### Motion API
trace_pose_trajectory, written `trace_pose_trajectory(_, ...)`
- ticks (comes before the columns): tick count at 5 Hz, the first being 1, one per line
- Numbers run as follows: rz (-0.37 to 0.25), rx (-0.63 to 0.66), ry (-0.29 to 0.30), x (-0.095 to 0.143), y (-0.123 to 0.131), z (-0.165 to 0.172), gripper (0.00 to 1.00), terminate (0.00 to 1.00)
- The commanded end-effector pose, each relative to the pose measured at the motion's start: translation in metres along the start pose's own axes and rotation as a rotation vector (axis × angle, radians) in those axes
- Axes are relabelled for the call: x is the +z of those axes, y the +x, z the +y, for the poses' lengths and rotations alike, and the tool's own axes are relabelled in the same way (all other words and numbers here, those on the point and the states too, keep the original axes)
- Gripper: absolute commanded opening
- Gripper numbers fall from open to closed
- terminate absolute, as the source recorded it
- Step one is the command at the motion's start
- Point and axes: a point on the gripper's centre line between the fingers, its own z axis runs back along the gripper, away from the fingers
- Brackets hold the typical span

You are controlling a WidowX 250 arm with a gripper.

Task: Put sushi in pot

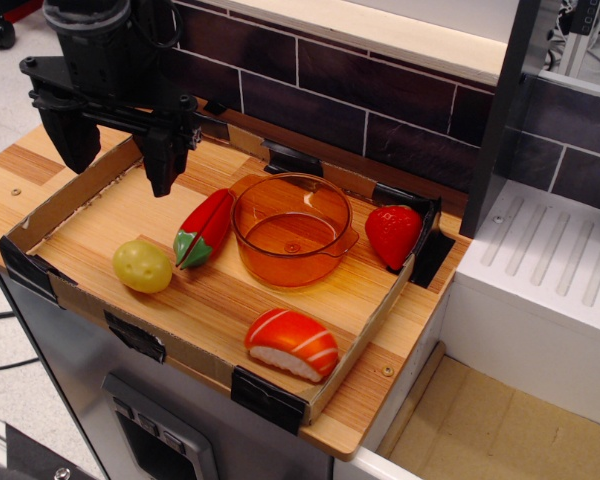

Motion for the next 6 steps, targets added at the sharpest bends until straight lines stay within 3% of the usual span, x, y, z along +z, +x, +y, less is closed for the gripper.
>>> trace_pose_trajectory(1,0.0,0.0,0.0,0.0,0.0,0.0,1.0,0.0)
trace_pose_trajectory(2,-0.019,0.118,-0.058,0.013,-0.01,-0.023,1.0,0.0)
trace_pose_trajectory(3,0.018,0.23,-0.118,0.021,-0.029,-0.05,1.0,0.0)
trace_pose_trajectory(4,0.008,0.396,-0.144,0.023,-0.032,-0.071,1.0,0.0)
trace_pose_trajectory(6,-0.033,0.862,-0.178,0.009,-0.029,-0.107,1.0,0.0)
